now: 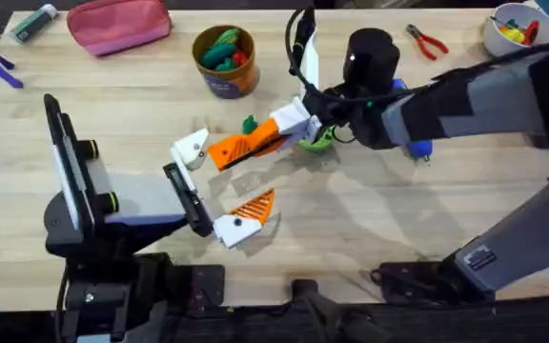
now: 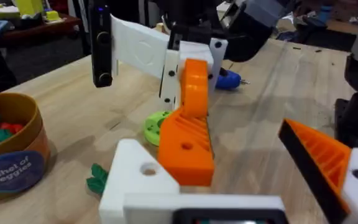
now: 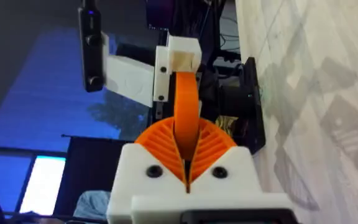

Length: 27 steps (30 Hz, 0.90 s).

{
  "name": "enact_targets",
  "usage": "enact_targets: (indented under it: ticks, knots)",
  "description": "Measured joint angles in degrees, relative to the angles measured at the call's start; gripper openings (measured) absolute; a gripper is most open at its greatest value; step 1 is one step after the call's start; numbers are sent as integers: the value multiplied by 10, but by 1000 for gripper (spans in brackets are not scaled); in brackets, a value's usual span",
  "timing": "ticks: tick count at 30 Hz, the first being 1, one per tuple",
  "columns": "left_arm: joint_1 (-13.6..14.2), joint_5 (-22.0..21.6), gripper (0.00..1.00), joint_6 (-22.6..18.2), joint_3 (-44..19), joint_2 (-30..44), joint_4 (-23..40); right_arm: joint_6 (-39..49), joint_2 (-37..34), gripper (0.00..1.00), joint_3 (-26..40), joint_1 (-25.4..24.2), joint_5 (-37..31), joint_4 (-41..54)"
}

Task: Pick up the gripper from the table and insert it into the empty holder that is missing its gripper. Then pick up a screw, insert it into the mounting hole, and use the screwdriver to tighten it. Finally, clean up the table by picking up the vegetable and placing it into the bucket.

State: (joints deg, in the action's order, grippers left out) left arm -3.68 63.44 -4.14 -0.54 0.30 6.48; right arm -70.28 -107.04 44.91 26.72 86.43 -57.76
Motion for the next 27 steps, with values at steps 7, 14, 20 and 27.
enact_targets:
  ticks: [7, 14, 20, 27]
  knots:
    - [0, 0, 985, 0, 0, 0, 0, 11, 0, 12, 17, 7, 0, 2]
    - [0, -1, 985, 0, 0, 0, 0, 13, 0, 12, 22, 7, 2, 2]
    - [0, -1, 985, 0, 0, 0, 0, 16, 0, 12, 22, 12, 0, 32]
    - [0, 0, 985, 0, 0, 0, 0, 42, 0, 12, 23, 14, -5, 59]
